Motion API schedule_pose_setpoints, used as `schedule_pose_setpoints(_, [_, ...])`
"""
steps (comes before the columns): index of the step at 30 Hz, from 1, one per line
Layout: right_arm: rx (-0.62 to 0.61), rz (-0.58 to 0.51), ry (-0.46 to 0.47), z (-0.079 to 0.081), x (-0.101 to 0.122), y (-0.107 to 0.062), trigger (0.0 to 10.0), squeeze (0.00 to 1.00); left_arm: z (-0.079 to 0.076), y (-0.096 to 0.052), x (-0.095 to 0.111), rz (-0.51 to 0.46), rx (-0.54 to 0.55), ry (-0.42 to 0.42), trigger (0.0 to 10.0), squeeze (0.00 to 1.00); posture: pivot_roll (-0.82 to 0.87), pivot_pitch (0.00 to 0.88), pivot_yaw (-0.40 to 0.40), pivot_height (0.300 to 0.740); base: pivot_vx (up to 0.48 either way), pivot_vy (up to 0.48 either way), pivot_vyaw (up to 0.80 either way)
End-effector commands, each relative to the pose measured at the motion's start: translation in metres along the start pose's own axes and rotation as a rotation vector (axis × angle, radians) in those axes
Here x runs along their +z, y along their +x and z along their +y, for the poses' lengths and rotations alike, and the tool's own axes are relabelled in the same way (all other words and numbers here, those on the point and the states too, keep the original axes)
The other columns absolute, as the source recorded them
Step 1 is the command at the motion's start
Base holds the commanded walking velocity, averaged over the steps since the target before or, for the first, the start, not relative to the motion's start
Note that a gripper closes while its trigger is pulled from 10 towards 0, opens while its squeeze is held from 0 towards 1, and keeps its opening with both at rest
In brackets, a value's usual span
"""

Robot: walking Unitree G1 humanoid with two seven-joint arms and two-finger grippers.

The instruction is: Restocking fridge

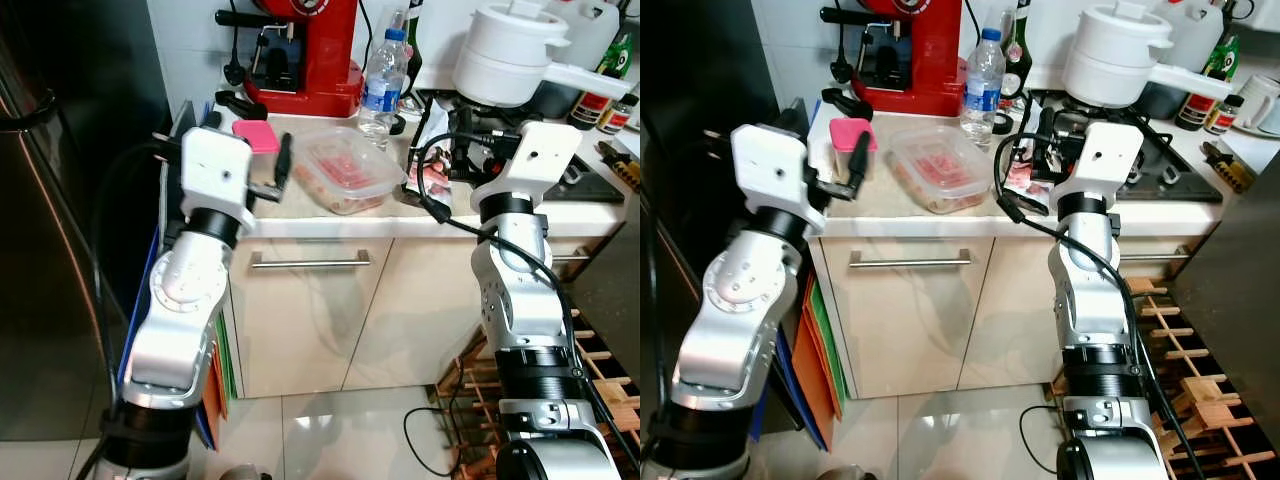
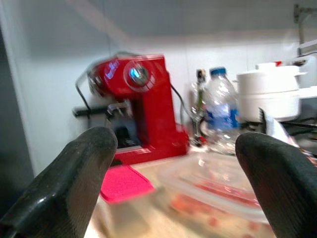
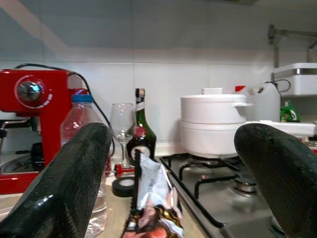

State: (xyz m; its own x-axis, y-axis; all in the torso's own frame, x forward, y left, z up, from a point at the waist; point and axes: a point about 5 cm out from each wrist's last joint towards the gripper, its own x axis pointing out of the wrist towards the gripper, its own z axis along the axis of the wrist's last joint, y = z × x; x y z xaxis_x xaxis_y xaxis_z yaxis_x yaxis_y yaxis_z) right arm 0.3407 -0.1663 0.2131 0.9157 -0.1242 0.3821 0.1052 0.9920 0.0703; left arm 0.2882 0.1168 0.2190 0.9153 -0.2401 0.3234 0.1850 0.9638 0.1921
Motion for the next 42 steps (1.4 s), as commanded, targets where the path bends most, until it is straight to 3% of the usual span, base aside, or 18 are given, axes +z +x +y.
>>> schedule_pose_setpoints(1, [0.006,-0.002,0.020,0.007,0.001,0.005,10.0,0.00,0.005,0.003,-0.007,0.048,0.064,-0.085,10.0,0.00,0.11,0.000,-0.038,0.740,0.285,-0.382,0.00])
schedule_pose_setpoints(9, [0.047,-0.033,0.012,0.024,0.011,0.019,10.0,0.00,0.011,0.012,-0.010,0.058,0.123,-0.057,10.0,0.00,0.09,0.000,-0.042,0.740,0.336,-0.333,0.00])
schedule_pose_setpoints(19, [0.073,-0.007,0.015,0.021,0.003,0.015,10.0,0.00,0.024,0.014,-0.023,0.113,0.197,-0.029,10.0,0.00,0.09,0.000,-0.053,0.740,0.331,-0.151,0.00])
schedule_pose_setpoints(25, [0.120,-0.049,0.048,0.033,0.015,0.024,10.0,0.00,0.016,0.018,-0.010,0.034,0.162,-0.055,10.0,0.00,0.10,0.000,-0.059,0.740,0.000,0.000,0.00])
schedule_pose_setpoints(33, [0.102,-0.033,0.079,0.030,0.012,0.024,10.0,0.00,0.012,0.016,0.004,-0.048,0.105,-0.047,10.0,0.00,0.11,0.000,-0.054,0.740,0.283,0.000,0.00])
schedule_pose_setpoints(42, [0.112,-0.181,0.041,0.032,0.035,0.028,10.0,0.00,0.003,0.021,0.029,-0.188,0.027,0.009,10.0,0.00,0.09,0.000,-0.048,0.740,0.472,0.000,0.00])
